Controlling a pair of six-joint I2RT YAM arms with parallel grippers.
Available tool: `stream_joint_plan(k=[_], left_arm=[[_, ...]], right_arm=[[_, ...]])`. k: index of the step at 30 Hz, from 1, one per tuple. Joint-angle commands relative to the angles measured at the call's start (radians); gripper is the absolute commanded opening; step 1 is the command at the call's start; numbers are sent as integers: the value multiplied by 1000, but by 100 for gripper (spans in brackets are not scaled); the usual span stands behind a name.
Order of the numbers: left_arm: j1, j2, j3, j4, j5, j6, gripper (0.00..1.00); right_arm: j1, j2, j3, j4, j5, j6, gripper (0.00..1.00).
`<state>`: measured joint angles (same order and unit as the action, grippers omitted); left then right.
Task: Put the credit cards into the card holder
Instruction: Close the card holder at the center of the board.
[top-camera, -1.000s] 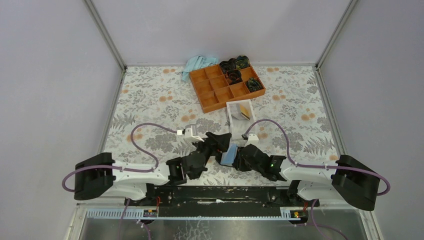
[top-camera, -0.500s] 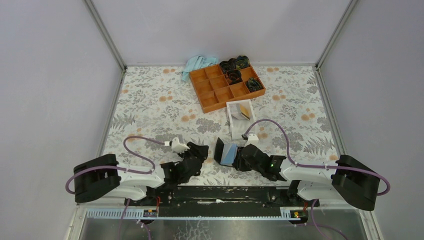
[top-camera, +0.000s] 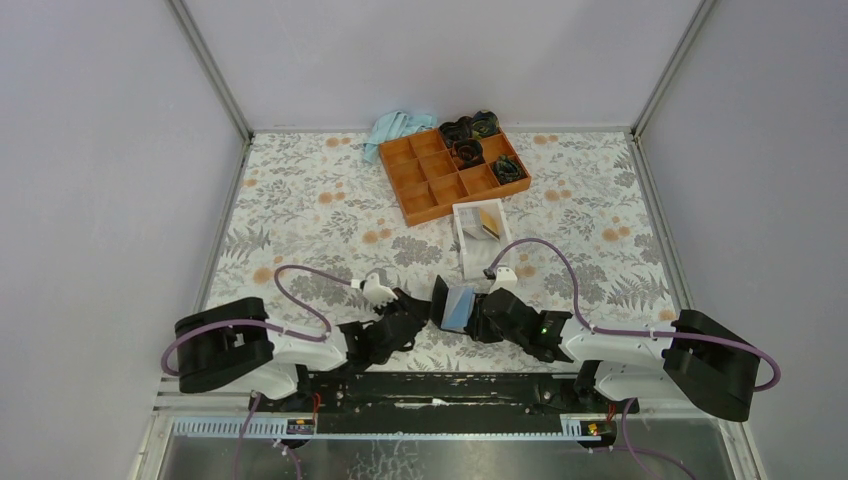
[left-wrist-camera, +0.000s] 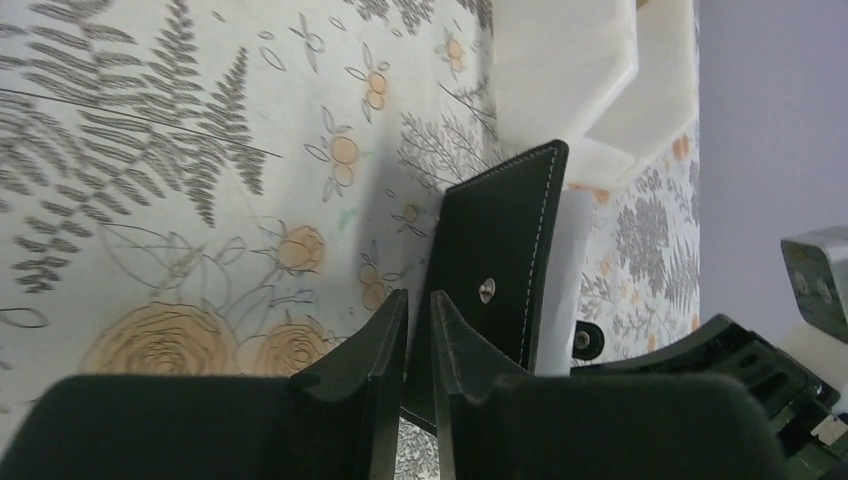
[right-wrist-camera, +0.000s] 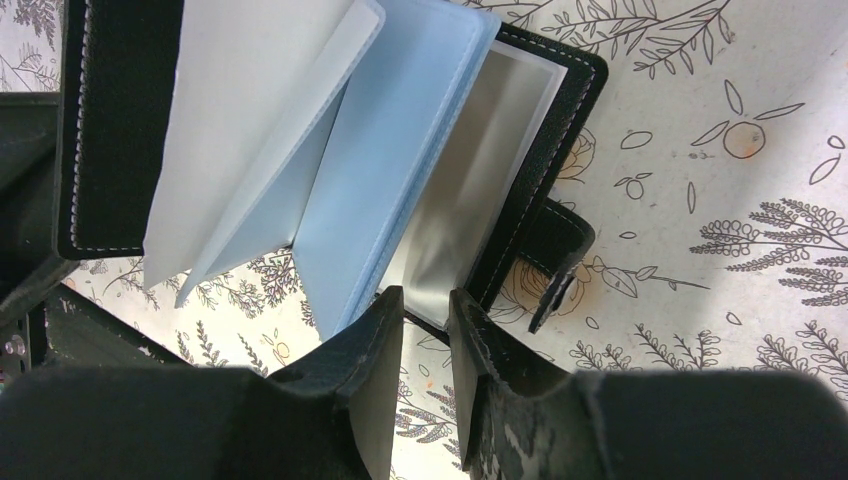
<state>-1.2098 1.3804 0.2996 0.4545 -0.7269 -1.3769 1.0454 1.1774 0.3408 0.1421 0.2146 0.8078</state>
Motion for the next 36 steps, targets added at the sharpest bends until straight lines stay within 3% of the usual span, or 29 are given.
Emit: stream_joint_plan(k=[1,12,18,36], left_arm=[[5,32,36,116,60,62,20],[-16,72,118,122,103,150,17],[-32,122,164,120,131,169,17],[-67,237,262,56,154,196,13]], right_arm=[[4,18,6,-29,-21,-15,31],[2,-9,2,-45,-9,-13,34],[1,-59,0,-80,18,-13,42],[1,-202,-2,-203,86,-11,44]])
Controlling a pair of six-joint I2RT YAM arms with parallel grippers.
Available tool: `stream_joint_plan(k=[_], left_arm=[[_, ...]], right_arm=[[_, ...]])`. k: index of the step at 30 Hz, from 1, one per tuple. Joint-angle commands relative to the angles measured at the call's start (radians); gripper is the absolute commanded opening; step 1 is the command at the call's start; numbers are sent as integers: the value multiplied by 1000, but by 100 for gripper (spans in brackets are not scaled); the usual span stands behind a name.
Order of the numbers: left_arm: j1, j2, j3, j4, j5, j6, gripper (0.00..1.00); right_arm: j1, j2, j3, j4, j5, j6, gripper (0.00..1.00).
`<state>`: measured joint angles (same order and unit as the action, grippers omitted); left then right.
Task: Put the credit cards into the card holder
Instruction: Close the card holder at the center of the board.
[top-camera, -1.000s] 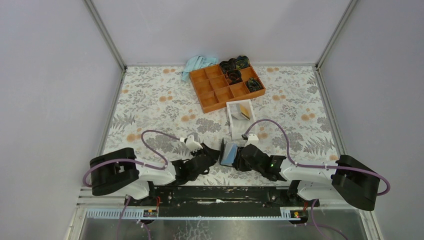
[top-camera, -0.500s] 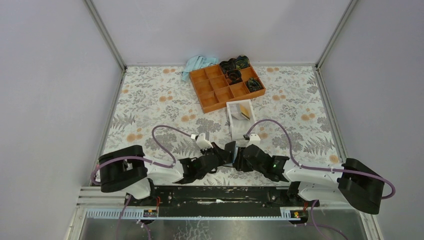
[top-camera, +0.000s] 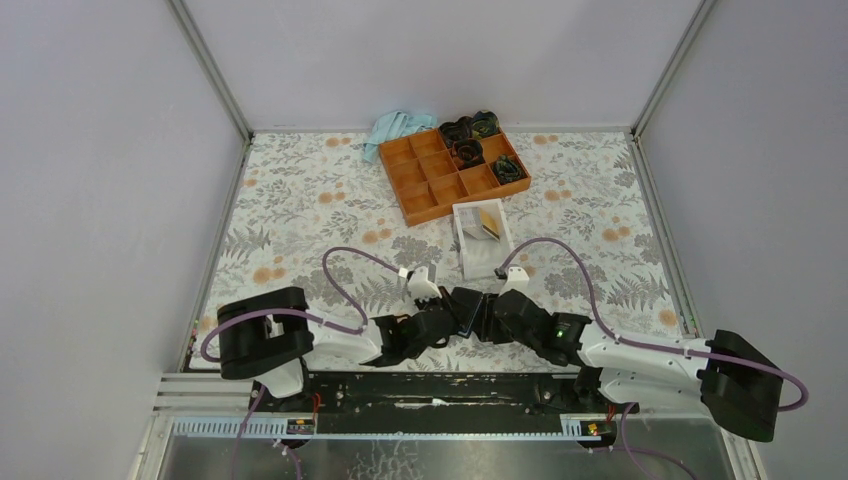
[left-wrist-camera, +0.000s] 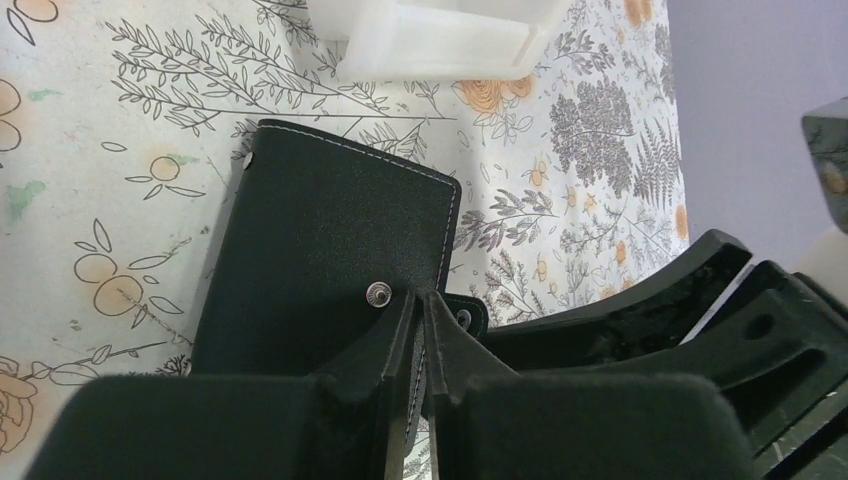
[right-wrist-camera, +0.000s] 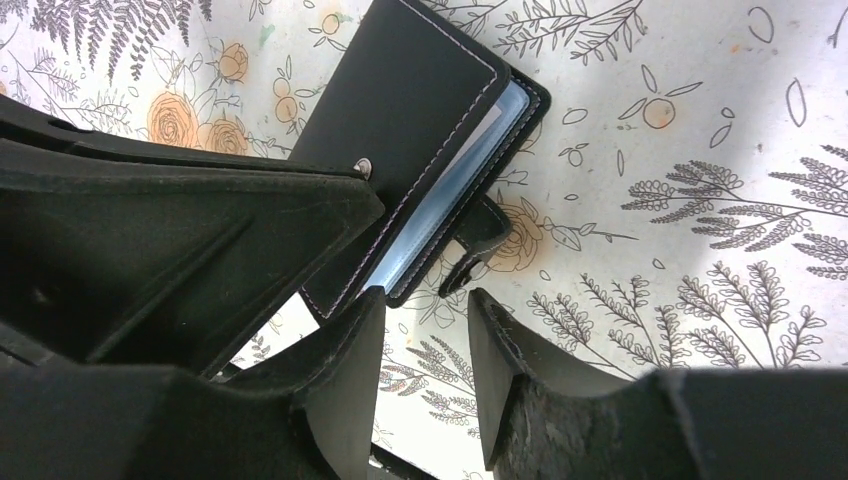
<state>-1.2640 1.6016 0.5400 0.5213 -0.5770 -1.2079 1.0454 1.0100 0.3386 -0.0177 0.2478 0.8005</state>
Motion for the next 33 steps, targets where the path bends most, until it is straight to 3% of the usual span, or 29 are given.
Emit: stream_joint_plan(k=[1,22,33], left_arm=[[-15,17,21,-12,4,25,13],[-62,-39,-48,-62,-18,1,10],[-75,-50,-61,-91,-26,-8,10]], right_arm=[[1,-41,-1,-50,56,-3,44],[2,-80,79,-145,138,-40,43],[0,-59,92,-132,182,-55,35]])
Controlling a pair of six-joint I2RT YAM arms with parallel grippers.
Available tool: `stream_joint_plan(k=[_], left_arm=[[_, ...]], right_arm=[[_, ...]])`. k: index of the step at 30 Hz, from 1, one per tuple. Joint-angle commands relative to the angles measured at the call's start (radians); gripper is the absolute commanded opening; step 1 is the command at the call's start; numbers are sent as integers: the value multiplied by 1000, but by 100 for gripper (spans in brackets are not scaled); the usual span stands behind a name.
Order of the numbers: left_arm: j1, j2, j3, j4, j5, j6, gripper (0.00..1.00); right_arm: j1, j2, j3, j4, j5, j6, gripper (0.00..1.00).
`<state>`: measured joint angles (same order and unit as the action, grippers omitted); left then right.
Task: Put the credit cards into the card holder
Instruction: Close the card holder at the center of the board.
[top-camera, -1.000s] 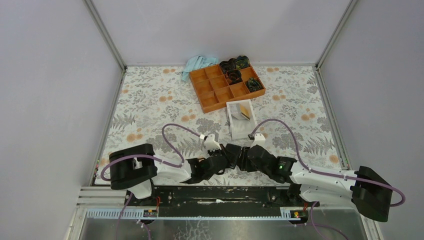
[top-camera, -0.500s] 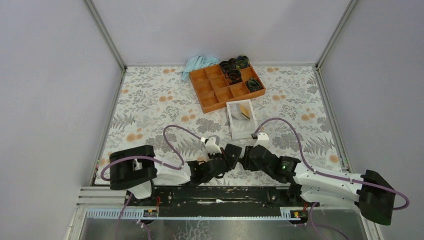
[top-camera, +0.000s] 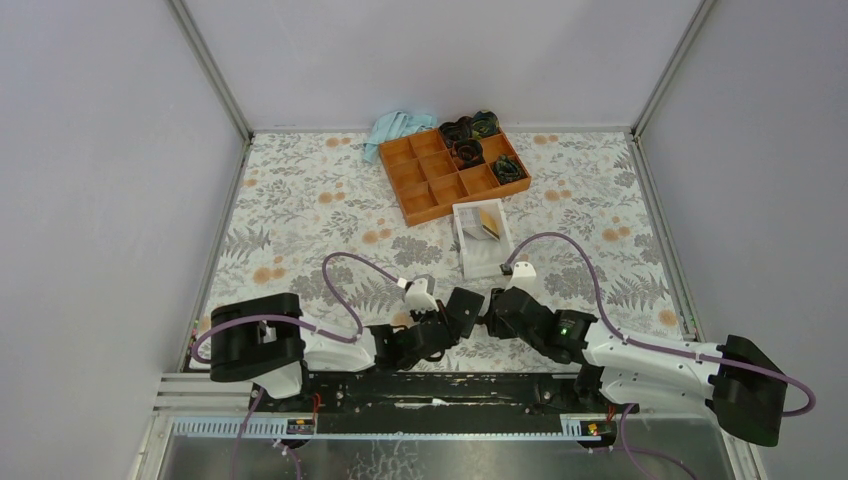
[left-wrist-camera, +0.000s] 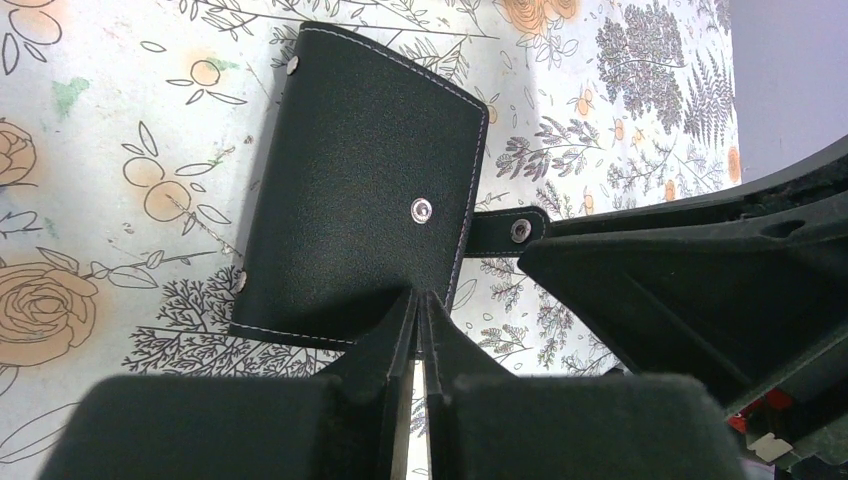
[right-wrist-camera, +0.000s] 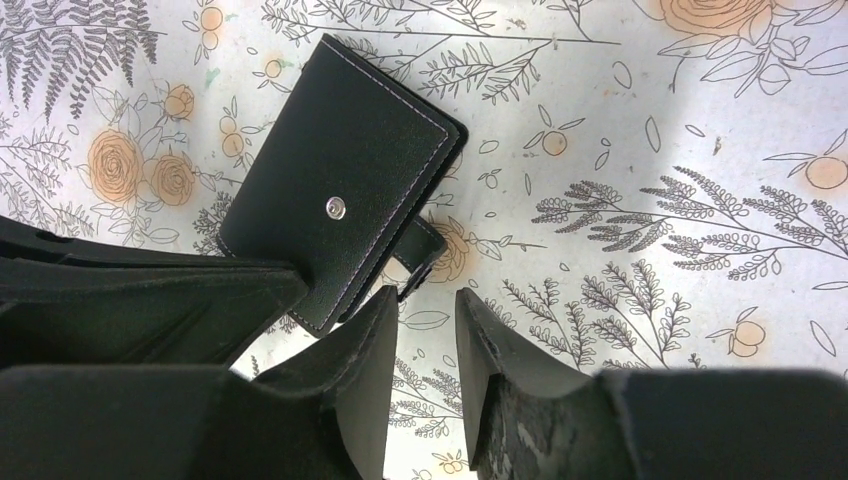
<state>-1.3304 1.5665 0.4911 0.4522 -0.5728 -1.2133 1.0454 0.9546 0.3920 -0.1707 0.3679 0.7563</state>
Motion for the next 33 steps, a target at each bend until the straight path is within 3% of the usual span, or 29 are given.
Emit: stream_joint_plan(k=[1,19,33], left_arm=[[-9,-10,-11,-23,-27,-5,10],[-9,51,44,-79,1,-5,8],[-9,63,61,-106,10,-11,7]], right_arm=[[0,-7,38,21,63,-11,34],[-1,-115,15,-18,97,6,37],[-1,-117,-31,-23,101,51,27]])
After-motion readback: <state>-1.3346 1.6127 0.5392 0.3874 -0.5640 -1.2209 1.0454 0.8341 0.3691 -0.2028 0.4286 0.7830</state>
